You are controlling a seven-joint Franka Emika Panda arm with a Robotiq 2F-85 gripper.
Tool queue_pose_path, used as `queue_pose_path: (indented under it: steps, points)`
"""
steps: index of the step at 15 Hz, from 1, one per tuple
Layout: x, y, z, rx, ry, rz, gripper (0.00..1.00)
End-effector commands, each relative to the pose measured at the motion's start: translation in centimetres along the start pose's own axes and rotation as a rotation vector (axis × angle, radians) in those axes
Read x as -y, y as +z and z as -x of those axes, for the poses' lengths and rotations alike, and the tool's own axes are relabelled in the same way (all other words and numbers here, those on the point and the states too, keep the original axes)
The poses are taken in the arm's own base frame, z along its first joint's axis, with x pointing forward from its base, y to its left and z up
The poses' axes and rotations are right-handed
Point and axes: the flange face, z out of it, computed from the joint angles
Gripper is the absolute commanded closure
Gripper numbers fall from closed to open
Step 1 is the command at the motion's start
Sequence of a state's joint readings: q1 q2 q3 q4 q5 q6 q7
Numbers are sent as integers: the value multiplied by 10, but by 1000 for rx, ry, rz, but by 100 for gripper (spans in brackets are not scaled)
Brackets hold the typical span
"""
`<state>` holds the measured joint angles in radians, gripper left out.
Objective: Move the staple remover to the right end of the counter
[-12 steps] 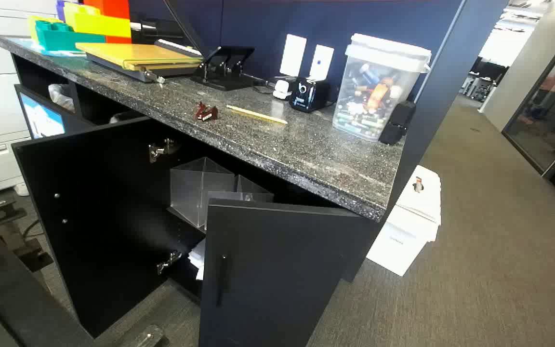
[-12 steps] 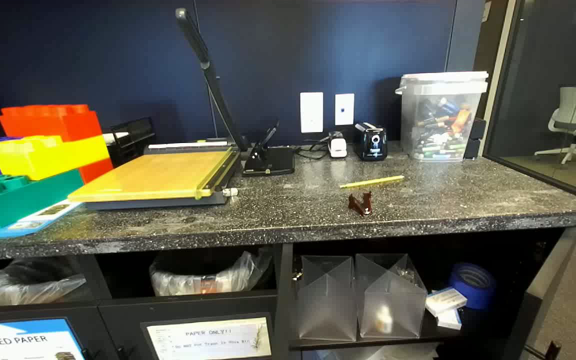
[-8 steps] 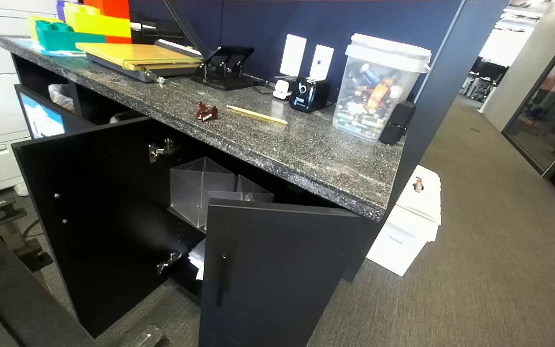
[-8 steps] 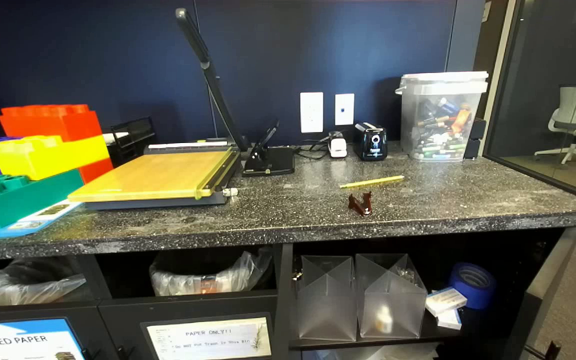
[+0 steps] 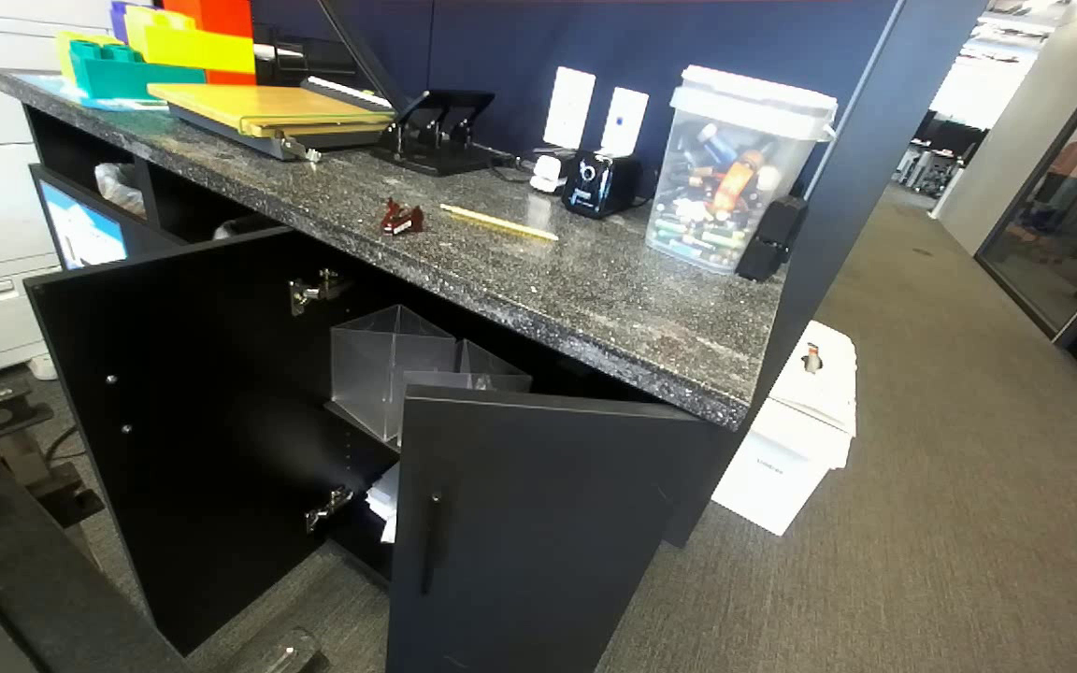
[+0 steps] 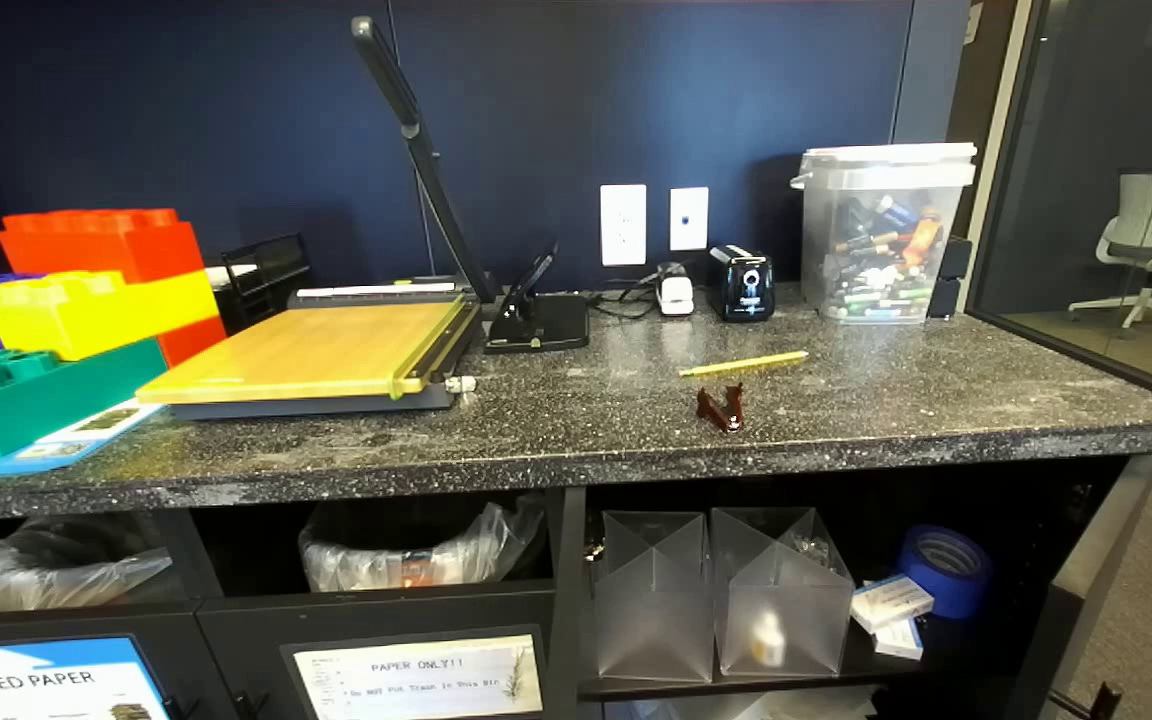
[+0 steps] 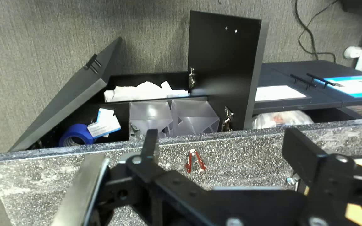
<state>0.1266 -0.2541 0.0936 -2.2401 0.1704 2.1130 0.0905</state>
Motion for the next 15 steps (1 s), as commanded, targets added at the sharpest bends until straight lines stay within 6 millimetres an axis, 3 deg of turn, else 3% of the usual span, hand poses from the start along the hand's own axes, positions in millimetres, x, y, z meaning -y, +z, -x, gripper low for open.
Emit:
queue_pose_path:
  steps: [1, 3, 8, 15]
  points:
    - [36, 42, -65, -52, 22, 85, 0]
    - [45, 69, -96, -81, 25, 174, 0]
    - [46, 143, -165, -70, 55, 337, 0]
    - [42, 254, -219, 34, 101, 339, 0]
